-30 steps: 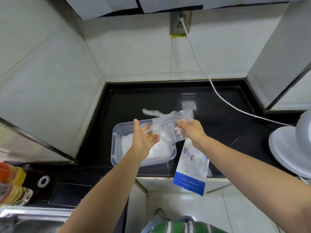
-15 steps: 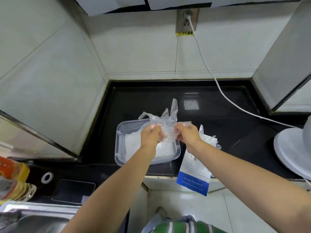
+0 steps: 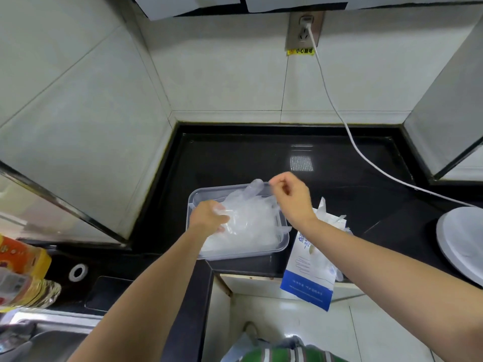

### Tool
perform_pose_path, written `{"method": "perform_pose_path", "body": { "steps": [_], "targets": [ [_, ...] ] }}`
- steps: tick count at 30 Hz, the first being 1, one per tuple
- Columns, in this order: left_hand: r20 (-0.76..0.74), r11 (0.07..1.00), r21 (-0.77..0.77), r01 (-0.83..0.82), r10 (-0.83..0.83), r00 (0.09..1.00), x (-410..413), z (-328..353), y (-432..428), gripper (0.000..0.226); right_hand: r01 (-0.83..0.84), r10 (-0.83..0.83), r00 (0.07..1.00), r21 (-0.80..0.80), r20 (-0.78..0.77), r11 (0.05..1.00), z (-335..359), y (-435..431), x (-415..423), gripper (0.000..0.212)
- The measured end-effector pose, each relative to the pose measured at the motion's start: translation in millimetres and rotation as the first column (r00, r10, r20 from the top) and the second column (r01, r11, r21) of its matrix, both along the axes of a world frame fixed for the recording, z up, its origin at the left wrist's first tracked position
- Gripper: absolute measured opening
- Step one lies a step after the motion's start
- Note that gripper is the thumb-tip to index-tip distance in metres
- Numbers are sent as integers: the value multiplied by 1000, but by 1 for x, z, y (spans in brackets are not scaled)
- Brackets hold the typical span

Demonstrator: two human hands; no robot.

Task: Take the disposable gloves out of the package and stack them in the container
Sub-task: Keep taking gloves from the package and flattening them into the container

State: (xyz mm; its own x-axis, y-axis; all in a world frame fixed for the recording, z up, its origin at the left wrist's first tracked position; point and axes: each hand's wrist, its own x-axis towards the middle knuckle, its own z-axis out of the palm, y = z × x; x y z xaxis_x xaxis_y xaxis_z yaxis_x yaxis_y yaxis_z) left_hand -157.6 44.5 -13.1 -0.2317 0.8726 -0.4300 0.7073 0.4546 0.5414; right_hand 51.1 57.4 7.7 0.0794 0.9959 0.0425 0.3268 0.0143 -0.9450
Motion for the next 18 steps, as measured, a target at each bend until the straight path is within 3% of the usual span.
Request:
{"method": "perform_pose_path", "body": {
  "steps": [2,4,7,9,11,13,18],
  "targets": [
    [-36,997,73,-25,28,999,1,2,4,33,-280,287,948,-66,139,958,2,1,-17,18],
    [-297,989,107,97,-61,953,4,5,4,43,-458,521,793,-255,316,851,-5,2,-29,18],
    [-671,933,169,319,-128,730,8,2,-1,58,-447,608,624,-414,491,793,-22,2,-41,33],
    [-759,859,223,460,-143,635,15,0,-4,55,-434,618,593,-442,516,785,-32,2,-49,38],
    [-714,821,218,528,-235,659,22,-7,-3,47,-429,629,563,-461,536,777,-42,3,-55,40],
    [-565,847,107,520,-379,733,25,-18,-2,44,-418,625,536,-466,567,780,-49,5,-58,42],
    [-295,867,-205,455,-498,816,4,-49,-7,69,-391,669,417,-543,615,743,-58,12,-51,59]
  ]
}}
